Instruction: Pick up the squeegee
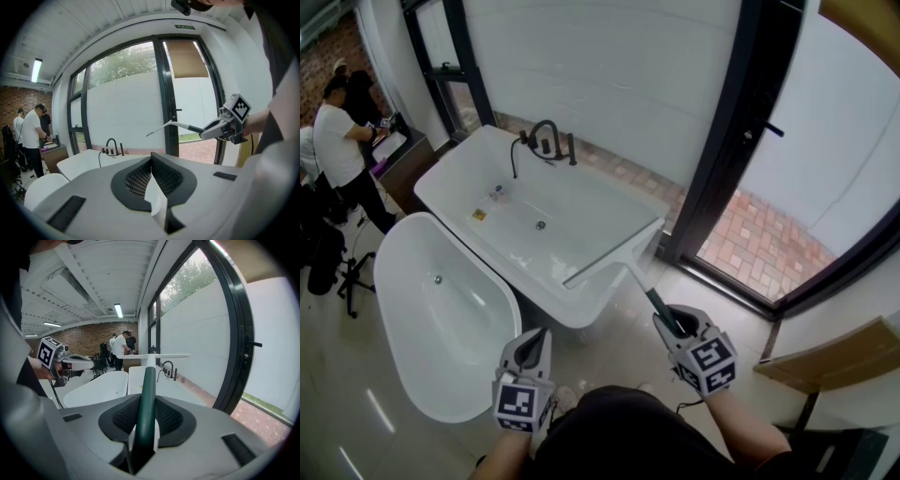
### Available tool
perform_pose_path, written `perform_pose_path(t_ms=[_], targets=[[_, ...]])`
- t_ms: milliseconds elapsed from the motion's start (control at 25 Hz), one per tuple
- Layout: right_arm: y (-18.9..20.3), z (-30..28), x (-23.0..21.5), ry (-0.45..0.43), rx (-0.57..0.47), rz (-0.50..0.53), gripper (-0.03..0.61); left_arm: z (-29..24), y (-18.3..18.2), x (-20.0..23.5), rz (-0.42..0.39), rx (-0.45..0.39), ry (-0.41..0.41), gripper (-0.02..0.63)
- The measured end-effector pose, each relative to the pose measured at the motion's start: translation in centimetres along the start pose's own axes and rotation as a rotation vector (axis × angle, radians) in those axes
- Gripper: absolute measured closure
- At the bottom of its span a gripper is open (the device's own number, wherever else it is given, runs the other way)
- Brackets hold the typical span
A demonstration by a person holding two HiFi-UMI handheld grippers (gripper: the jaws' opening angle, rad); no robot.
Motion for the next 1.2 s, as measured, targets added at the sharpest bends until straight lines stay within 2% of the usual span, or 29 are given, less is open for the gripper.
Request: perform_pose_path(t_ms=[1200], targets=[[-0.42, 0.01, 0.03, 0.003, -0.010, 0.006, 0.499, -0.06, 0.08, -0.02, -0.007, 0.009, -0.002, 0.620]])
Point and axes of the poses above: the fingertips, and each gripper's own axes: z backward along the fingers, x to its left, y out of its underside, the point moved 8 cm from there along z, backward along the fingers, and after that the axes turned 9 degrees about x, right-handed, at the moved point
